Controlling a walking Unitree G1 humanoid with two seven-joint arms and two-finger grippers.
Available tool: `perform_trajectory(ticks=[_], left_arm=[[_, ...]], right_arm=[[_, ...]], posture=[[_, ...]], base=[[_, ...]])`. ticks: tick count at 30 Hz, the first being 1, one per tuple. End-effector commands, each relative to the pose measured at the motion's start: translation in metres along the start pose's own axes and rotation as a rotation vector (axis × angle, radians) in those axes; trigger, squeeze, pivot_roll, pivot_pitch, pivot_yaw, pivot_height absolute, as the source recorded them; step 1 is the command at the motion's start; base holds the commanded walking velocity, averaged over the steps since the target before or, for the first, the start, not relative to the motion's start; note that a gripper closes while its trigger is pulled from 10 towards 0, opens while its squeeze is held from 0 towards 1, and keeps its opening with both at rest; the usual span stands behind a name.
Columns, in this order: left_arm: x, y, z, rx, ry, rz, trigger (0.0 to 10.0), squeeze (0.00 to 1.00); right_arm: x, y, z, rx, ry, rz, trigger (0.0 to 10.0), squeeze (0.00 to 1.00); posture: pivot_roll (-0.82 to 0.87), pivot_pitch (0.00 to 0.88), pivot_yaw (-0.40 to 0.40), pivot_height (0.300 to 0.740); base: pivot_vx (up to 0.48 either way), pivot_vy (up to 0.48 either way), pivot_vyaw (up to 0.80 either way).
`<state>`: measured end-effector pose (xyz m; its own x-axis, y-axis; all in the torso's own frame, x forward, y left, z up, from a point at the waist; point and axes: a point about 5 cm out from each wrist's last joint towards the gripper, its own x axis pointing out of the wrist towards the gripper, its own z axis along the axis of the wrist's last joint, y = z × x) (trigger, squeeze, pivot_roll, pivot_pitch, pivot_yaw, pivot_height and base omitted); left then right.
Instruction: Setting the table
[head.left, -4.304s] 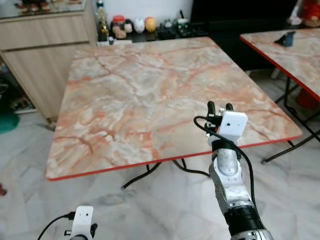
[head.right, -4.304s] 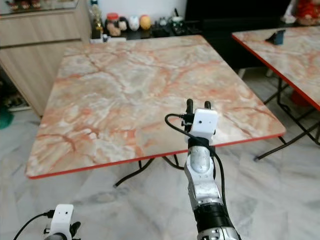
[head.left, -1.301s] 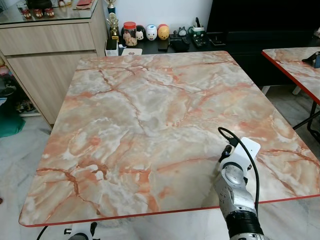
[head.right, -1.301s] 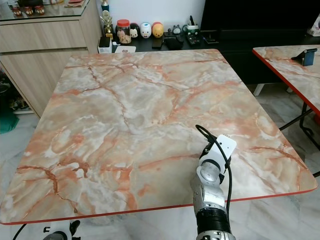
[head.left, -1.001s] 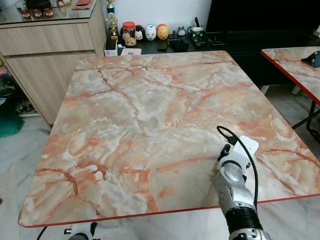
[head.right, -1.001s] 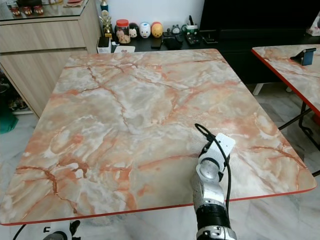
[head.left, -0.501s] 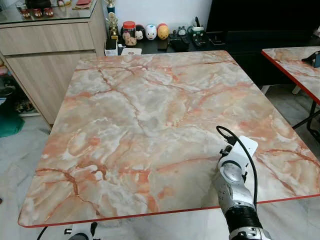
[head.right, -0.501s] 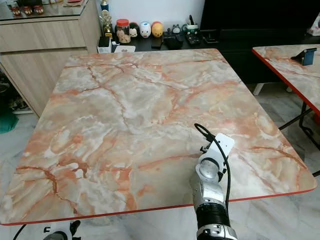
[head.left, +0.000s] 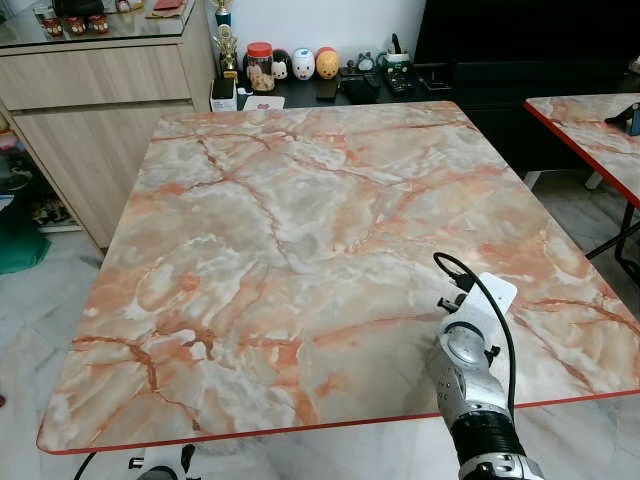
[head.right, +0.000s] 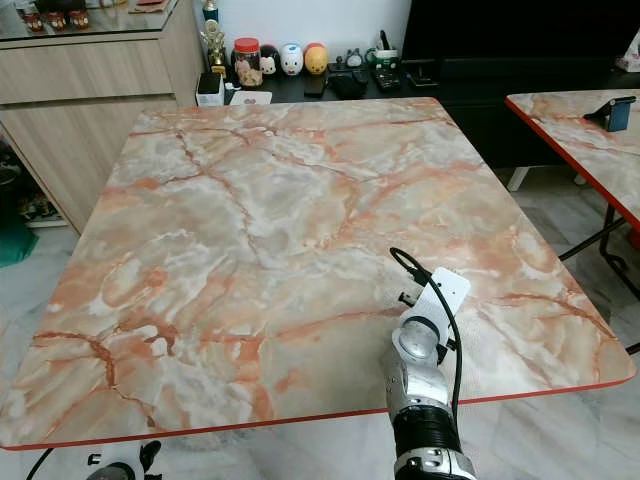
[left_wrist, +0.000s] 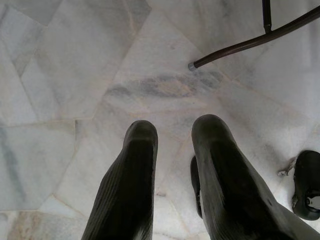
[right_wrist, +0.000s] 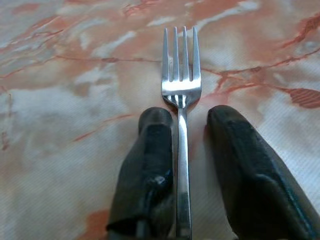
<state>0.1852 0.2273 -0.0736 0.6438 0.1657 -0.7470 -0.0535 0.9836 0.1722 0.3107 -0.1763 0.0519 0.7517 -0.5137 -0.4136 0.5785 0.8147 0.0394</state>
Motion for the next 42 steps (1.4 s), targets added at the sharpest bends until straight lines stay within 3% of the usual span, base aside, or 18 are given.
perform_trajectory(ticks=[1, 21, 25, 26, 27, 34, 42], left_arm=[[-0.001, -0.001, -0.005, -0.003, 0.026, -0.009, 10.0, 0.0], [-0.001, 0.0, -0.005, -0.002, 0.029, -0.01, 10.0, 0.0], [-0.001, 0.0, -0.005, -0.003, 0.028, -0.007, 10.0, 0.0], [-0.001, 0.0, -0.005, -0.003, 0.028, -0.007, 10.0, 0.0], [-0.001, 0.0, -0.005, -0.003, 0.027, -0.006, 10.0, 0.0], [-0.001, 0.0, -0.006, -0.003, 0.026, -0.003, 10.0, 0.0], [-0.001, 0.0, -0.007, 0.001, 0.03, -0.006, 10.0, 0.0]], right_arm=[[0.001, -0.002, -0.007, -0.001, 0.042, -0.007, 0.0, 0.0], [0.0, 0.001, -0.009, -0.003, 0.05, 0.012, 0.0, 0.0], [-0.002, 0.006, -0.005, 0.019, 0.02, 0.065, 0.0, 0.0], [-0.003, 0.008, -0.001, 0.003, -0.02, 0.085, 8.4, 0.0], [-0.005, 0.011, 0.006, -0.017, -0.081, 0.119, 10.0, 0.0], [-0.019, 0.013, 0.031, -0.017, -0.244, 0.227, 10.0, 0.0], [-0.027, 0.018, 0.05, -0.037, -0.336, 0.318, 10.0, 0.0]], posture=[[0.0, 0.0, -0.019, 0.74], [0.0, 0.0, -0.019, 0.74], [0.0, 0.0, -0.019, 0.74], [0.0, 0.0, -0.02, 0.74], [0.0, 0.0, -0.02, 0.74], [0.0, 0.0, -0.023, 0.74], [-0.01, 0.0, -0.022, 0.74]], base=[[0.0, 0.0, 0.0], [0.0, 0.0, 0.0], [0.0, 0.0, 0.0], [0.0, 0.0, 0.0], [0.0, 0.0, 0.0], [0.0, 0.0, 0.0], [0.0, 0.0, 0.0]])
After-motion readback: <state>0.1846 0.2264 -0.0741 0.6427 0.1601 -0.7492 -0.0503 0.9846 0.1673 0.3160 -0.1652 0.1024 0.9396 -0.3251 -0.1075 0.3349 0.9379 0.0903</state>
